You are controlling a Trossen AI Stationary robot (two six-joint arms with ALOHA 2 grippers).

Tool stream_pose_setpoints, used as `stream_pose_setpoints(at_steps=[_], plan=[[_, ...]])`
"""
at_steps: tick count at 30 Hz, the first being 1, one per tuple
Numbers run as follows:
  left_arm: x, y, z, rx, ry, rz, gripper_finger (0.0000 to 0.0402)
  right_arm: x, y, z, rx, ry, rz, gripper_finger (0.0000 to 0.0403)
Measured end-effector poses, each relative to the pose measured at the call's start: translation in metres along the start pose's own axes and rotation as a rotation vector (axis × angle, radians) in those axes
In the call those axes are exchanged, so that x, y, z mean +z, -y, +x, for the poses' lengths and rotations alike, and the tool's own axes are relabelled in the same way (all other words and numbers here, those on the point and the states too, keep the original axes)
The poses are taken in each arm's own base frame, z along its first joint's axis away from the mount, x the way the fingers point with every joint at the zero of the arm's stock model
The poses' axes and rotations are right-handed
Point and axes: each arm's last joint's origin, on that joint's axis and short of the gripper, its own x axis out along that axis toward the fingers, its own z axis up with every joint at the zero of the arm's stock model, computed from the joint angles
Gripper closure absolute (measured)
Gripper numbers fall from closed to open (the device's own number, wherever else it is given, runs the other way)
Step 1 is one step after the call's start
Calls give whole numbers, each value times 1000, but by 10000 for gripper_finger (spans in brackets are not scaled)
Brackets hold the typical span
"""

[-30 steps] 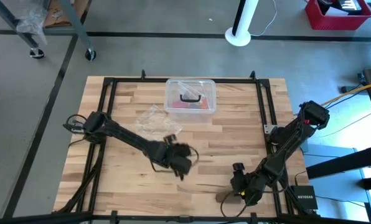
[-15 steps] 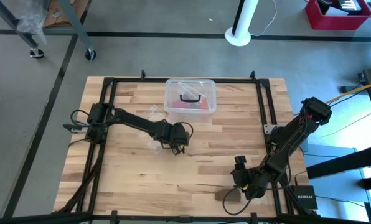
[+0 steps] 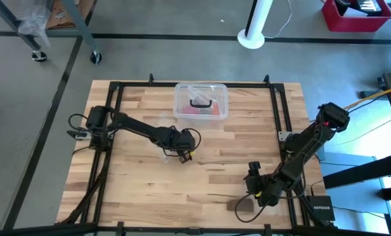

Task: Roll bandage
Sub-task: Open the transparent zip bag

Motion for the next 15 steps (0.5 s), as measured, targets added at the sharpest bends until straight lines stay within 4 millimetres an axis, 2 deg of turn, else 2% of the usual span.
stream_pose_setpoints(at_steps=[3, 8, 11, 15], plan=[[-5, 3, 1, -2, 12, 12, 385, 0, 0, 0, -4, 4, 1, 143], [-12, 16, -5, -10, 31, 56, 397, 0, 0, 0, -4, 4, 7, 143], [-13, 30, -23, -44, 68, 104, 399, 0, 0, 0, -4, 5, 7, 143], [-14, 57, -63, -186, 108, 186, 401, 5, -2, -3, 3, 18, 6, 143]])
